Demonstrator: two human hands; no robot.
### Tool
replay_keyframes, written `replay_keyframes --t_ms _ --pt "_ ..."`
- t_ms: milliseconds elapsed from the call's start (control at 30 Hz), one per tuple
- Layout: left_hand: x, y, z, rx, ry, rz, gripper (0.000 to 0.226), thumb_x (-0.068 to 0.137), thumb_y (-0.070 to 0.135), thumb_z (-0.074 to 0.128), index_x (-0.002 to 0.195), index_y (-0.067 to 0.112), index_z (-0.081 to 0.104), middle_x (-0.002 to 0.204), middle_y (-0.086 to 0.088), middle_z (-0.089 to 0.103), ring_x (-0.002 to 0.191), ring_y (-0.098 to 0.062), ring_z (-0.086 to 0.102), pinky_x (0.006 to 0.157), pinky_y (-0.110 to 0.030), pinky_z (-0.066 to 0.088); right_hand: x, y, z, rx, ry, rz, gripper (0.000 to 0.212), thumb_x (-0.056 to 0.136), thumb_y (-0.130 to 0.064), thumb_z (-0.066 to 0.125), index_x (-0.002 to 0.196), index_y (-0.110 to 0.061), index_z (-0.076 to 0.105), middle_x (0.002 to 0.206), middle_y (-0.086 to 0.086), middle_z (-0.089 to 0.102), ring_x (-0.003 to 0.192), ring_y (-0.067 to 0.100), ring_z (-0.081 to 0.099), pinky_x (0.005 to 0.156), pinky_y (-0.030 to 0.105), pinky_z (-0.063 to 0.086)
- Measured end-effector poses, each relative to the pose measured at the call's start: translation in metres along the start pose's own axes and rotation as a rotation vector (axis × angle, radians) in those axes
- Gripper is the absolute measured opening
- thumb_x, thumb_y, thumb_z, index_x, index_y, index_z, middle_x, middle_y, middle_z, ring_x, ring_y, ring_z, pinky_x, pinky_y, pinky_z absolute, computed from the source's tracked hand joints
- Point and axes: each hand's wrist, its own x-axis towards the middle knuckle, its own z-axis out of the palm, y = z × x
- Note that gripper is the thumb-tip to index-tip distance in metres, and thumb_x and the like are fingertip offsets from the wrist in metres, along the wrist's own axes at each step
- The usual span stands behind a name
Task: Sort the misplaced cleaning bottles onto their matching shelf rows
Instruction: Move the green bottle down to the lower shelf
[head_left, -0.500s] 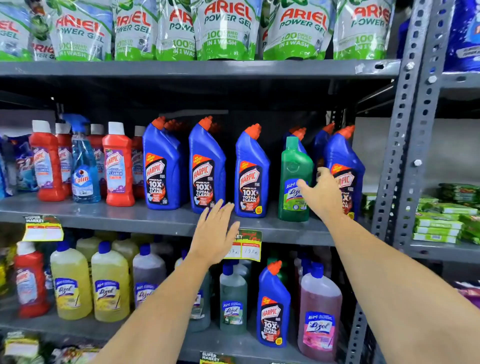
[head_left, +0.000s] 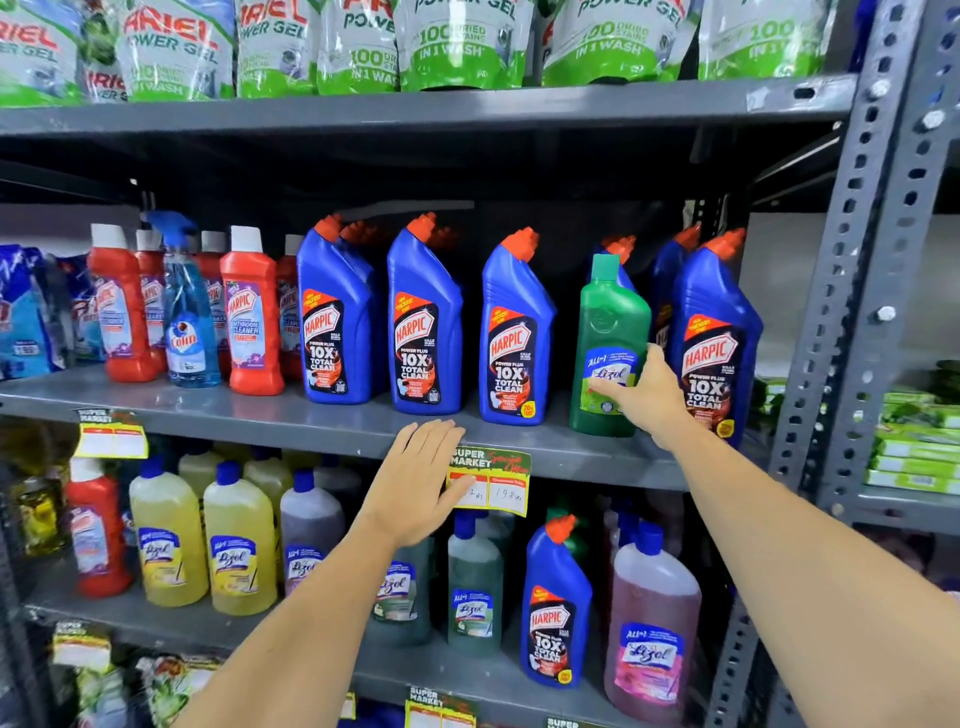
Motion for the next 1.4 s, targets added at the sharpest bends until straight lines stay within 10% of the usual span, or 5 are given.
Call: replay_keyframes --t_ms 467,733,1033,1267,1400 --pt "-0.001 0.004 0.008 -0.004 0.038 0.01 0.076 0.089 0.058 0.049 0.139 0.002 0.041 0.142 -0.017 0.047 0.133 -0.033 0.04 0.116 -0.049 0.021 -0.096 0.003 -0.035 0.484 -0.128 -0.251 0.057 0.078 -0.002 0.079 0.12 -0.028 0.049 0.111 -0.008 0.072 0.098 0.007 0.071 0.078 0.02 0.056" --pt "-0.058 -0.01 0.049 -0.174 0.205 0.03 0.092 0.09 0.056 0.05 0.15 -0.006 0.018 0.16 -0.024 0.015 0.149 -0.036 0.011 0.12 -0.056 0.006 -0.191 0.076 0.001 0.451 -0.172 -0.031 0.059 0.072 0.01 0.076 0.111 -0.027 0.051 0.104 -0.006 0.075 0.089 0.009 0.074 0.072 0.017 0.057" --pt "-0.203 -0.028 0.171 -0.313 -0.499 0.128 0.078 0.097 0.065 0.025 0.155 0.014 0.015 0.164 0.001 0.008 0.151 -0.02 0.007 0.119 -0.04 -0.011 -0.247 0.157 0.126 0.306 -0.066 0.229 0.063 0.072 -0.002 0.084 0.116 -0.031 0.048 0.112 0.003 0.071 0.1 0.015 0.07 0.09 0.031 0.055" --pt "-0.228 -0.04 0.214 -0.285 -0.684 0.098 0.091 0.088 0.078 0.005 0.156 0.017 0.009 0.161 0.004 -0.007 0.149 -0.018 -0.011 0.117 -0.041 -0.012 -0.249 0.163 0.2 0.217 -0.163 0.271 0.071 0.076 0.0 0.08 0.133 -0.015 0.041 0.121 0.006 0.064 0.114 0.019 0.063 0.102 0.042 0.049" --pt "-0.232 -0.041 0.216 -0.299 -0.668 0.09 0.083 0.094 0.071 0.021 0.156 0.016 0.014 0.162 0.003 0.0 0.15 -0.017 -0.007 0.118 -0.043 -0.006 -0.244 0.167 0.217 0.118 -0.2 0.258 0.068 0.077 -0.002 0.08 0.129 -0.02 0.04 0.118 0.003 0.063 0.106 -0.006 0.059 0.095 0.019 0.047"
